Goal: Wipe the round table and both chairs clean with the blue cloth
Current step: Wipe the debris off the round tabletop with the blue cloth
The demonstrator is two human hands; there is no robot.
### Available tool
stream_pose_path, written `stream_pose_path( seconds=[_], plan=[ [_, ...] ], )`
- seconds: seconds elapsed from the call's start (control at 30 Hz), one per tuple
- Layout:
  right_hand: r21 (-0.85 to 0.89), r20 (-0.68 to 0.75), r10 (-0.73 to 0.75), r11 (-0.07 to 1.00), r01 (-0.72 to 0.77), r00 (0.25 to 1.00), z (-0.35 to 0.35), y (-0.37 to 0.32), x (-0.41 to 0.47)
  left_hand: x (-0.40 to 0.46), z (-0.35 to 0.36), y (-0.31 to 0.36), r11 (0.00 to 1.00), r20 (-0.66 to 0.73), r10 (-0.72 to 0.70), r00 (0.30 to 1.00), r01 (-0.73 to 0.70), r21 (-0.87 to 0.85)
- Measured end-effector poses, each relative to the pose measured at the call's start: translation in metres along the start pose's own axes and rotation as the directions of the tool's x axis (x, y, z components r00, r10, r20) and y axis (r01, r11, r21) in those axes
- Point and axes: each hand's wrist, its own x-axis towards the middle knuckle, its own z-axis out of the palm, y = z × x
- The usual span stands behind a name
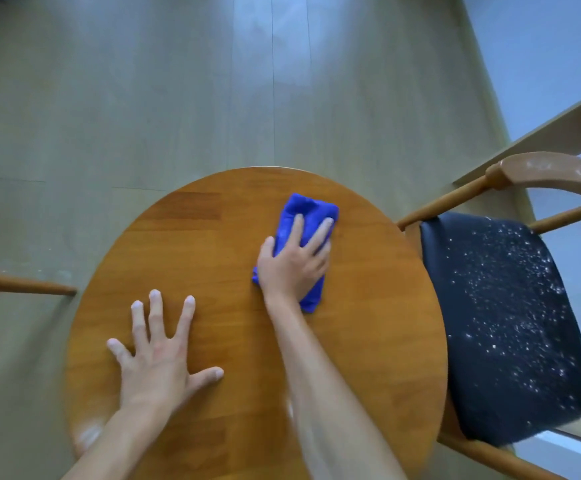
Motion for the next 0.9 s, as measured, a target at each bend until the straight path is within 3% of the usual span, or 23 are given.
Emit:
stream_pose_path(
  seconds=[0.03, 0.07, 0.1, 0.17, 0.2, 0.23, 0.33, 0.37, 0.47, 0.57, 0.67, 0.77, 0.83, 0.9],
  plan=[
    [0.004, 0.067, -0.194, 0.981, 0.194, 0.979, 0.007, -0.02, -0.007, 0.0, 0.001, 0.0, 1.0, -0.009, -0.003, 1.0, 0.003, -0.001],
    [0.024, 0.148, -0.391, 0.92, 0.392, 0.908, 0.011, -0.03, -0.011, 0.0, 0.001, -0.001, 1.0, -0.017, -0.007, 1.0, 0.007, -0.005],
    [0.061, 0.228, -0.566, 0.82, 0.568, 0.792, 0.012, -0.032, -0.006, 0.0, 0.002, -0.001, 1.0, -0.023, -0.009, 1.0, 0.009, -0.01],
    [0.109, 0.334, -0.762, 0.615, 0.781, 0.554, 0.008, -0.015, 0.026, 0.001, 0.004, -0.002, 1.0, -0.038, -0.009, 0.999, 0.008, -0.026],
    [0.103, 0.362, -0.78, 0.577, 0.81, 0.509, 0.004, -0.004, 0.046, 0.002, 0.005, -0.002, 0.999, -0.046, -0.011, 0.999, 0.009, -0.033],
    [0.088, 0.368, -0.754, 0.611, 0.787, 0.545, 0.0, 0.009, 0.065, 0.003, 0.006, -0.003, 0.999, -0.052, -0.013, 0.999, 0.011, -0.036],
    [-0.013, 0.286, -0.467, 0.871, 0.491, 0.837, -0.023, 0.063, 0.104, 0.002, 0.005, -0.004, 0.999, -0.046, -0.024, 0.999, 0.022, -0.049],
    [-0.066, 0.255, -0.368, 0.916, 0.395, 0.894, -0.034, 0.086, 0.109, 0.002, 0.004, -0.003, 0.998, -0.045, -0.025, 0.999, 0.022, -0.054],
    [-0.164, 0.15, -0.145, 0.972, 0.169, 0.978, -0.069, 0.158, 0.097, 0.0, 0.002, -0.002, 0.998, -0.051, -0.026, 0.998, 0.022, -0.064],
    [-0.172, 0.0, 0.15, 0.974, -0.148, 0.989, -0.095, 0.205, 0.039, 0.0, 0.002, -0.003, 0.998, -0.05, -0.024, 0.998, 0.021, -0.061],
    [-0.147, -0.061, 0.275, 0.948, -0.281, 0.959, -0.102, 0.214, -0.038, 0.001, 0.004, -0.005, 0.998, -0.062, -0.024, 0.998, 0.021, -0.055],
    [-0.079, -0.106, 0.405, 0.907, -0.414, 0.908, -0.088, 0.182, -0.073, -0.002, 0.003, -0.007, 0.998, -0.057, -0.017, 0.998, 0.014, -0.062],
    [-0.036, -0.083, 0.436, 0.898, -0.439, 0.896, -0.066, 0.135, -0.063, -0.003, 0.0, -0.007, 0.997, -0.042, 0.001, 0.999, -0.004, -0.073],
    [-0.065, -0.009, 0.26, 0.963, -0.26, 0.966, -0.044, 0.077, -0.05, -0.005, -0.002, -0.006, 0.992, -0.032, 0.021, 0.999, -0.025, -0.126]
  ],
)
